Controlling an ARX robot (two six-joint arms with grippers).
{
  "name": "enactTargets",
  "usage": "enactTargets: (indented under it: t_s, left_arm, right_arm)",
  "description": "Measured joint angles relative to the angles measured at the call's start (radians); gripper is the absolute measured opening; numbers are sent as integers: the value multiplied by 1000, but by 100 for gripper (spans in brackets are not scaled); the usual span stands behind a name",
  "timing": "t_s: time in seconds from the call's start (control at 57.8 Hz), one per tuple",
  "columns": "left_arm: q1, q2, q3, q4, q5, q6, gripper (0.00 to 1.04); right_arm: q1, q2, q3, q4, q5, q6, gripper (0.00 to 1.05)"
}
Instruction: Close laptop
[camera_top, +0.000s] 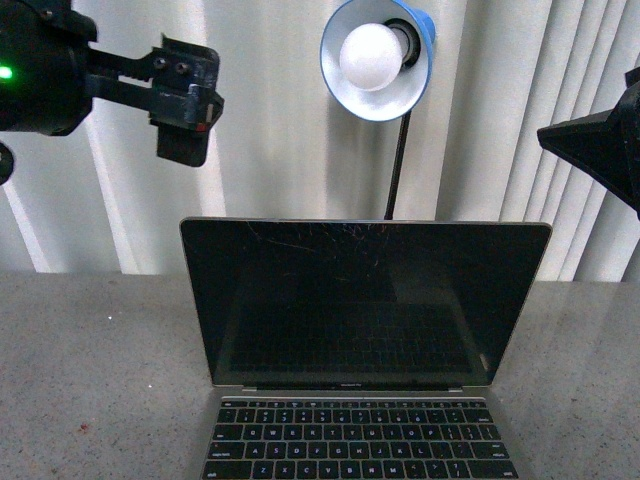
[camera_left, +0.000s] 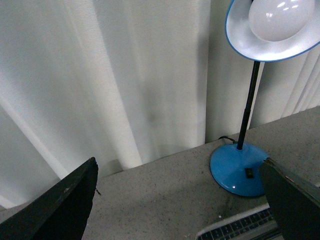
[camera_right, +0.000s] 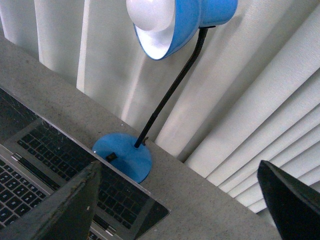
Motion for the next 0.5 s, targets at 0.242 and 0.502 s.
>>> enactTargets:
  t_s: [0.242,0.502]
  left_arm:
    - [-32,126,164,-76,-45,39,98]
    - [-57,198,240,-169,-56,124,56]
  right_arm:
    - [18,112,76,-32,-11,-112,46]
    - [30,208,185,-90,-44,-185,3]
